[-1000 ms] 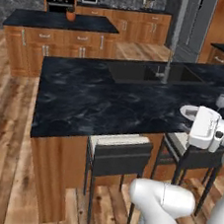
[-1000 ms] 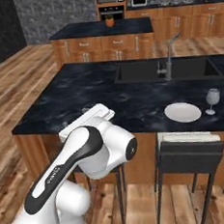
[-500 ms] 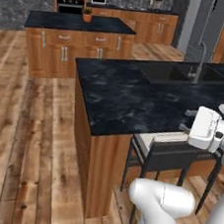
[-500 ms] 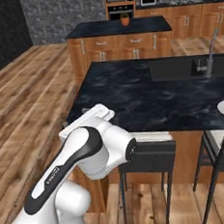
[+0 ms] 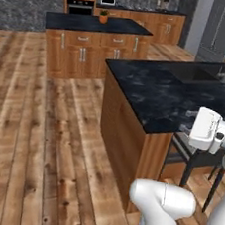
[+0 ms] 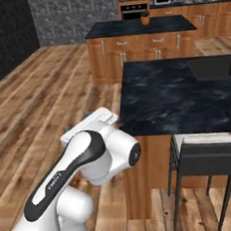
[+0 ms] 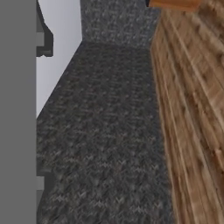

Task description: Retrieve the wine glasses from the counter and place one next to each plate.

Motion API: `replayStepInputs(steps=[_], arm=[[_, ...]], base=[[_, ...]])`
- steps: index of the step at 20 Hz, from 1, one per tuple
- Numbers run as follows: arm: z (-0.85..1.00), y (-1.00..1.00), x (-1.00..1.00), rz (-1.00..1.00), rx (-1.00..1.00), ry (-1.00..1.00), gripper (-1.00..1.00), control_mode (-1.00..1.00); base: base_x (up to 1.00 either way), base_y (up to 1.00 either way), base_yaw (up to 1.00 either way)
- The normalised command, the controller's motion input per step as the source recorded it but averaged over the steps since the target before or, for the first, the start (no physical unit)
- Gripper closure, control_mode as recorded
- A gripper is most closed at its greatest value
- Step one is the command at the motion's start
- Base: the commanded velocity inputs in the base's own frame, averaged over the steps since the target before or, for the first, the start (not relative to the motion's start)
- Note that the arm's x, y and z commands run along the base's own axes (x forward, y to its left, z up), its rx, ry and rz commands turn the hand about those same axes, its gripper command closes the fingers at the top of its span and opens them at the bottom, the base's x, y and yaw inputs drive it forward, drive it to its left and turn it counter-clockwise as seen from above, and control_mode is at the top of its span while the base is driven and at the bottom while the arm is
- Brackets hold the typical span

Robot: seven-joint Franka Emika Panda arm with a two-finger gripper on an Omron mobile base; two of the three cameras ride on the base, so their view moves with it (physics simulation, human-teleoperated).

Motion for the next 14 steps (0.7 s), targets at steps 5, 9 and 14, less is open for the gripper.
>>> replayStepInputs(steps=[5,9,14], arm=[[0.0,0.0,0.0,0.0,0.0,0.0,-1.0,1.0],[0.0,0.0,0.0,0.0,0.0,0.0,-1.0,1.0],[0.0,0.0,0.0,0.0,0.0,0.0,-1.0,1.0]], base=[[0.27,1.0,-0.1],[0.57,1.0,-0.19],[0.92,1.0,-0.42]])
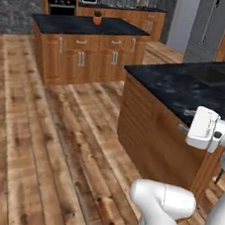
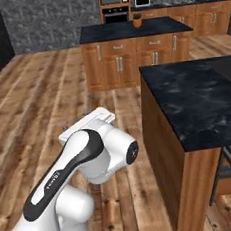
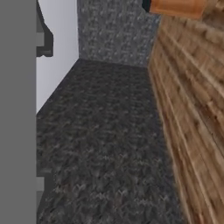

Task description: Retrieve the wine glasses from the counter and place one next to each plate.

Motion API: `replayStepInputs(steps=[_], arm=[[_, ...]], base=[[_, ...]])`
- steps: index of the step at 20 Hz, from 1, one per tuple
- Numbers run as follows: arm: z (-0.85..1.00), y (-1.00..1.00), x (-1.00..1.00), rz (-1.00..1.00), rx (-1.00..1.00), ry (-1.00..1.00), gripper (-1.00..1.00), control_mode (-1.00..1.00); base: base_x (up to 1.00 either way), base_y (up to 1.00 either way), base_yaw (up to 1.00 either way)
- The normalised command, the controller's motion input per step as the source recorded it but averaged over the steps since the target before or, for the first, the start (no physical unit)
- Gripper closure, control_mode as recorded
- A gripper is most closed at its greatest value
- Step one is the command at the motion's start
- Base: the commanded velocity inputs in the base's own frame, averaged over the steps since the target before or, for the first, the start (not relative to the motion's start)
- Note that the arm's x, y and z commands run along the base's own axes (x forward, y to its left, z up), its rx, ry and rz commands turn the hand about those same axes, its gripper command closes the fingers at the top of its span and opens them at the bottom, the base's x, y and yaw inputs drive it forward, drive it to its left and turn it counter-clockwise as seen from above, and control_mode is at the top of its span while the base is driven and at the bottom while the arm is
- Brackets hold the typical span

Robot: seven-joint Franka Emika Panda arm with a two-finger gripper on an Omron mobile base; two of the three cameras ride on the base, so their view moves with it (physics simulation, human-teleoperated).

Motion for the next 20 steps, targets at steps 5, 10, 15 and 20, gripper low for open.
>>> replayStepInputs(steps=[5,10,15,20], arm=[[0.0,0.0,0.0,0.0,0.0,0.0,-1.0,1.0],[0.0,0.0,0.0,0.0,0.0,0.0,-1.0,1.0],[0.0,0.0,0.0,0.0,0.0,0.0,-1.0,1.0],[0.0,0.0,0.0,0.0,0.0,0.0,-1.0,1.0]], base=[[0.76,0.75,-0.76],[0.61,0.53,-0.88],[0.46,0.61,-0.86],[0.07,0.97,-0.6]])
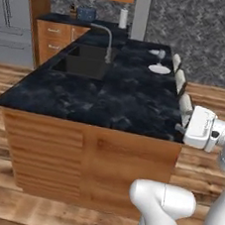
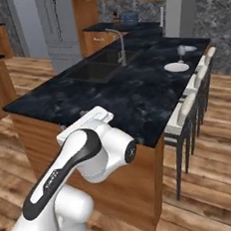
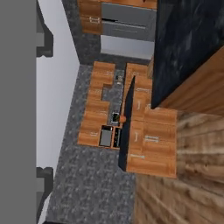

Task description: Retrieve the wine glasses from the counter and place one next to each plate.

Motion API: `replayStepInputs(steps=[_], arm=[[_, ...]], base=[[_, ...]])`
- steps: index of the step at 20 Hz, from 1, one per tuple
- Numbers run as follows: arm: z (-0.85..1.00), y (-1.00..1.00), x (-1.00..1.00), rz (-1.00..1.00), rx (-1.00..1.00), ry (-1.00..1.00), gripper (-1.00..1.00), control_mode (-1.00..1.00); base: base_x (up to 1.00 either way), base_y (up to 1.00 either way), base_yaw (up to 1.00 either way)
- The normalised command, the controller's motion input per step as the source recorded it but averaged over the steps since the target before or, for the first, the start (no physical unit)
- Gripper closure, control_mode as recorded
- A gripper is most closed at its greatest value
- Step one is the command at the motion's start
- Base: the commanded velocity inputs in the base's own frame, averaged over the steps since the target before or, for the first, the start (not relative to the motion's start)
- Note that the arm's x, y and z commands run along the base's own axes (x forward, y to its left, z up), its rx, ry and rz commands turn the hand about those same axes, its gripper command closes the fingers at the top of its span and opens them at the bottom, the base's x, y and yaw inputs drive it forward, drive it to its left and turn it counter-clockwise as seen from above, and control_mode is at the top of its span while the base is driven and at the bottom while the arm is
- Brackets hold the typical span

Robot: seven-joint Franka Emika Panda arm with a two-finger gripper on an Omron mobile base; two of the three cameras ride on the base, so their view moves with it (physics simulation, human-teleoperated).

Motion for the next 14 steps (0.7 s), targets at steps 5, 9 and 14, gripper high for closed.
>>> replayStepInputs(steps=[5,9,14], arm=[[0.0,0.0,0.0,0.0,0.0,0.0,-1.0,1.0],[0.0,0.0,0.0,0.0,0.0,0.0,-1.0,1.0],[0.0,0.0,0.0,0.0,0.0,0.0,-1.0,1.0]], base=[[0.0,1.0,-0.4],[0.0,1.0,-0.37],[0.0,1.0,-0.33]])
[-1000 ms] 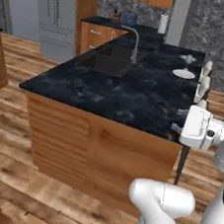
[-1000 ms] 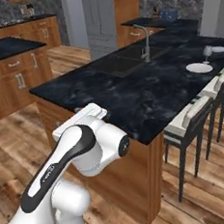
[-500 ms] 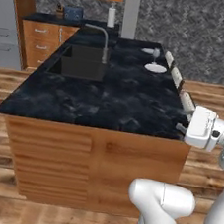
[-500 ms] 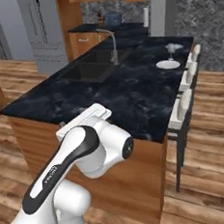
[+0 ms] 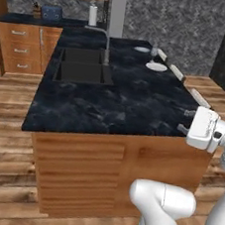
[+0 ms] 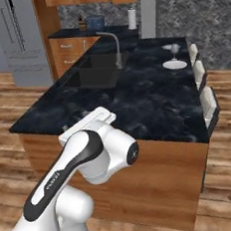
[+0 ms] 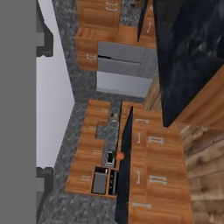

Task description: Retrieve the wine glasses from the counter and place one next to each plate.

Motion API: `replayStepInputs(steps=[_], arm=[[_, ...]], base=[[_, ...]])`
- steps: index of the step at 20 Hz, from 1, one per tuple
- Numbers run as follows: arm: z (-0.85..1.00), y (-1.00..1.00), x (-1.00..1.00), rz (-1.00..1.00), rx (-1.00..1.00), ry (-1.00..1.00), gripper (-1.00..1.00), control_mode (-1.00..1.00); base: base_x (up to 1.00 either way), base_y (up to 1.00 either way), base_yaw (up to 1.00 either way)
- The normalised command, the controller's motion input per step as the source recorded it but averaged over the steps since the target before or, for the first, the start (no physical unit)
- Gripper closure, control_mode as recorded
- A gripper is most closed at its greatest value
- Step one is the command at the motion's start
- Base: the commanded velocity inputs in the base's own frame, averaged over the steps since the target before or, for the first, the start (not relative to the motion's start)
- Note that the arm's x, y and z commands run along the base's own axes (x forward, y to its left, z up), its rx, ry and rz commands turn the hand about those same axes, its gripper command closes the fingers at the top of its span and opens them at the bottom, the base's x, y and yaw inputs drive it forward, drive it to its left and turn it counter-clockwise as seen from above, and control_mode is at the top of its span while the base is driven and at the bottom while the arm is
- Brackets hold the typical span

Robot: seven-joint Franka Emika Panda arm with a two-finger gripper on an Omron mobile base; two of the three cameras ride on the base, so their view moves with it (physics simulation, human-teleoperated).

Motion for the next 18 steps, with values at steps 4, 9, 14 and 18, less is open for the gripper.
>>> replayStepInputs(steps=[4,9,14,18], arm=[[0.0,0.0,0.0,0.0,0.0,0.0,-1.0,1.0],[0.0,0.0,0.0,0.0,0.0,0.0,-1.0,1.0],[0.0,0.0,0.0,0.0,0.0,0.0,-1.0,1.0],[0.0,0.0,0.0,0.0,0.0,0.0,-1.0,1.0]], base=[[0.0,1.0,-0.22],[0.0,1.0,-0.17],[0.01,1.0,-0.16],[0.24,1.0,-0.15]])
